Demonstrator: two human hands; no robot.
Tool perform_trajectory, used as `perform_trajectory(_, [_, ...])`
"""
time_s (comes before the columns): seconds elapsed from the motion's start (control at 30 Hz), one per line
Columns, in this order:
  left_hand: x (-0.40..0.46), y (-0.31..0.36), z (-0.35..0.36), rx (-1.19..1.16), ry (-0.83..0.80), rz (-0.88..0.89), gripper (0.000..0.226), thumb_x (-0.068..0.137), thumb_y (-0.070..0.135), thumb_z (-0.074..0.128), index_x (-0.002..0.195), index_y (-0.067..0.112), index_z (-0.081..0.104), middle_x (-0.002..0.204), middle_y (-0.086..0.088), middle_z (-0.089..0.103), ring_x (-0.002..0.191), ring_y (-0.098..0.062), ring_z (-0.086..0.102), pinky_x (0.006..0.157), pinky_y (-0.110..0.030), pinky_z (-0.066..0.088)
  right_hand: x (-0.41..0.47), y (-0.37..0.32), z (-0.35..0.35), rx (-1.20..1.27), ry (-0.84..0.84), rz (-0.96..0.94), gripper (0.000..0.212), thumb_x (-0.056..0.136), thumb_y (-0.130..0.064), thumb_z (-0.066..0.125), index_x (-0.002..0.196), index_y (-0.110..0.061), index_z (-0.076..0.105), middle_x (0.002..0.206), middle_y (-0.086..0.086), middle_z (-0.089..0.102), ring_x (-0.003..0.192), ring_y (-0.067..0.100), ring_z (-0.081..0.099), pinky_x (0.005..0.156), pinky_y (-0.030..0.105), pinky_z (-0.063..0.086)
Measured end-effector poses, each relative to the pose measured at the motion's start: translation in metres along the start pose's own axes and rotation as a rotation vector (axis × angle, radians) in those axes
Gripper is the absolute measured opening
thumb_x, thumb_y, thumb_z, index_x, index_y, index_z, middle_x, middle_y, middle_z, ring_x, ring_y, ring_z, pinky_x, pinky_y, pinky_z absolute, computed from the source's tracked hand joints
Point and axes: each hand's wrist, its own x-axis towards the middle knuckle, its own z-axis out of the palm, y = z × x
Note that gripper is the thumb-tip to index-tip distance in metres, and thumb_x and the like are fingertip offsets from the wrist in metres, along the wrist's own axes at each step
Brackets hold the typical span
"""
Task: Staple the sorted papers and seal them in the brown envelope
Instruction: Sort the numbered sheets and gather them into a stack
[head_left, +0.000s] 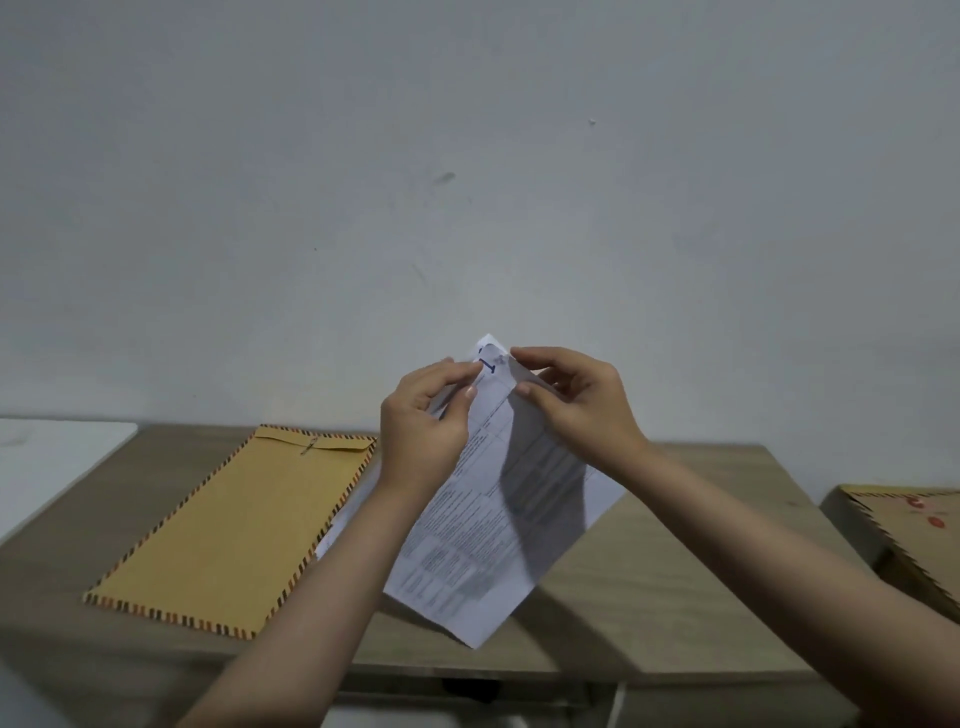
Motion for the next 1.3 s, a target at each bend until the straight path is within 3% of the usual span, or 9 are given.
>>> perform_trajectory(0.23, [-0.003, 0.005, 0.005, -0.077, 0.003, -0.019, 0.029, 0.083, -0.007, 0.063, 0.097, 0.017, 0.072, 0.096, 0.005, 0.071, 0.095, -0.003, 0.066, 0.083, -0.013, 0.050, -0.006, 0.003, -0.006, 0.006, 0.062, -0.023, 0.032, 0.078, 0.000, 0.070, 0.099, -0.024, 0.069, 0.090, -0.016, 0.068, 0.068, 0.000, 0.060, 0.069, 0.010, 0.046])
perform_trajectory(0.5, [0.001, 0.004, 0.004, -0.063, 0.030, -0.003, 0.023, 0.082, -0.007, 0.064, 0.095, 0.009, 0.074, 0.096, -0.001, 0.073, 0.094, -0.007, 0.068, 0.086, -0.022, 0.053, -0.004, 0.005, 0.002, 0.053, 0.107, 0.013, 0.026, 0.081, -0.006, 0.069, 0.095, -0.027, 0.070, 0.089, -0.011, 0.070, 0.068, 0.004, 0.060, 0.068, 0.016, 0.047])
perform_trajectory(0.73, [0.000, -0.001, 0.001, 0.053, 0.058, 0.195, 0.027, 0.081, -0.012, 0.063, 0.098, 0.008, 0.073, 0.100, 0.000, 0.072, 0.098, -0.007, 0.067, 0.087, -0.022, 0.052, -0.001, 0.004, 0.007, 0.091, 0.135, 0.027, 0.025, 0.080, -0.003, 0.069, 0.093, -0.024, 0.071, 0.087, -0.013, 0.071, 0.067, 0.004, 0.060, 0.067, 0.014, 0.047])
perform_trajectory(0.93, [-0.001, -0.007, 0.001, 0.171, 0.074, 0.345, 0.037, 0.079, -0.017, 0.059, 0.104, 0.007, 0.072, 0.109, 0.000, 0.069, 0.103, -0.015, 0.066, 0.088, -0.036, 0.055, 0.001, 0.003, 0.005, 0.099, 0.125, 0.030, 0.025, 0.079, -0.001, 0.069, 0.093, -0.021, 0.072, 0.085, -0.014, 0.071, 0.067, 0.006, 0.061, 0.067, 0.016, 0.048])
perform_trajectory(1.03, [-0.002, -0.007, 0.001, 0.251, 0.051, 0.440, 0.038, 0.079, -0.018, 0.058, 0.108, 0.003, 0.070, 0.120, -0.001, 0.060, 0.094, -0.013, 0.063, 0.083, -0.027, 0.054, 0.001, 0.002, 0.004, 0.099, 0.128, 0.018, 0.025, 0.079, -0.001, 0.069, 0.093, -0.021, 0.072, 0.083, -0.015, 0.071, 0.067, 0.005, 0.061, 0.068, 0.016, 0.049])
perform_trajectory(1.1, [-0.002, -0.006, 0.000, 0.247, 0.047, 0.439, 0.035, 0.081, -0.016, 0.059, 0.109, 0.002, 0.069, 0.123, -0.005, 0.056, 0.082, -0.008, 0.058, 0.076, -0.016, 0.050, 0.001, 0.001, 0.003, 0.088, 0.121, 0.001, 0.025, 0.079, -0.001, 0.069, 0.094, -0.021, 0.072, 0.087, -0.012, 0.071, 0.069, 0.006, 0.061, 0.070, 0.018, 0.050])
perform_trajectory(1.23, [0.002, -0.009, -0.002, 0.166, 0.024, 0.375, 0.028, 0.084, -0.009, 0.060, 0.107, 0.005, 0.071, 0.104, -0.001, 0.066, 0.095, -0.017, 0.065, 0.079, -0.032, 0.056, -0.001, 0.000, 0.003, 0.076, 0.105, -0.016, 0.030, 0.079, -0.002, 0.069, 0.091, -0.029, 0.071, 0.081, -0.018, 0.071, 0.069, 0.006, 0.061, 0.069, 0.017, 0.049])
perform_trajectory(1.3, [0.002, -0.006, -0.004, 0.110, 0.007, 0.309, 0.026, 0.085, -0.006, 0.060, 0.106, 0.005, 0.071, 0.101, -0.001, 0.067, 0.094, -0.014, 0.065, 0.078, -0.026, 0.055, -0.002, -0.001, 0.003, 0.066, 0.098, -0.031, 0.029, 0.079, -0.002, 0.070, 0.091, -0.029, 0.071, 0.082, -0.020, 0.071, 0.069, 0.007, 0.061, 0.070, 0.016, 0.049])
